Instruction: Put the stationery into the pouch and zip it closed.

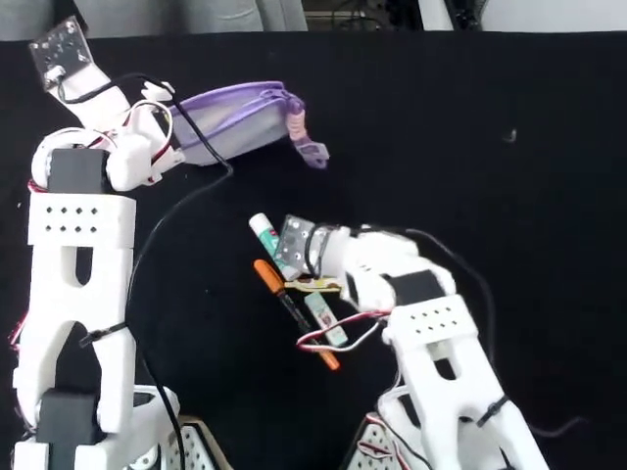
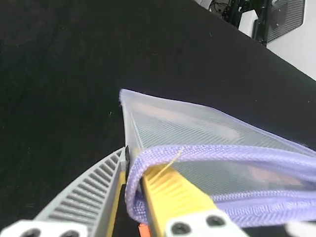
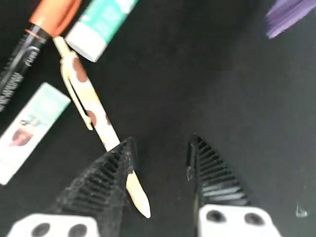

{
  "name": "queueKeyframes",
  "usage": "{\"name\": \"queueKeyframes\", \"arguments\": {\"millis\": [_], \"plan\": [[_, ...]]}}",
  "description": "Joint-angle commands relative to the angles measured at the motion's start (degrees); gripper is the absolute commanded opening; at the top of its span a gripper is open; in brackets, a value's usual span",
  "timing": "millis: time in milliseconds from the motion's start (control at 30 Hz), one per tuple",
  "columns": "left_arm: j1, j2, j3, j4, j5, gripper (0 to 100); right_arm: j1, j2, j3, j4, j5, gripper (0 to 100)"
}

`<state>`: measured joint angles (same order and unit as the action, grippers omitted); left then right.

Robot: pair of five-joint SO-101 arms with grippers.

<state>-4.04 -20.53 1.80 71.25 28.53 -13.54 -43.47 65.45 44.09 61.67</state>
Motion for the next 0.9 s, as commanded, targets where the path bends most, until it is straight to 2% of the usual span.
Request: {"name": "queueKeyframes", "arguments": {"millis": [0, 600, 867], "plan": [[-0.7, -1.3, -2.1, -1.3, 0.8, 3, -2.8, 3.7, -0.4, -1.5, 0.7, 16.6], [-0.6, -1.2, -1.7, -1.5, 0.8, 3, -3.5, 40.7, -21.3, -1.2, 4.1, 16.6], [0.1, -1.2, -1.5, -1.5, 0.8, 3, -2.1, 50.9, -33.5, 9.3, 5.0, 15.0]]}}
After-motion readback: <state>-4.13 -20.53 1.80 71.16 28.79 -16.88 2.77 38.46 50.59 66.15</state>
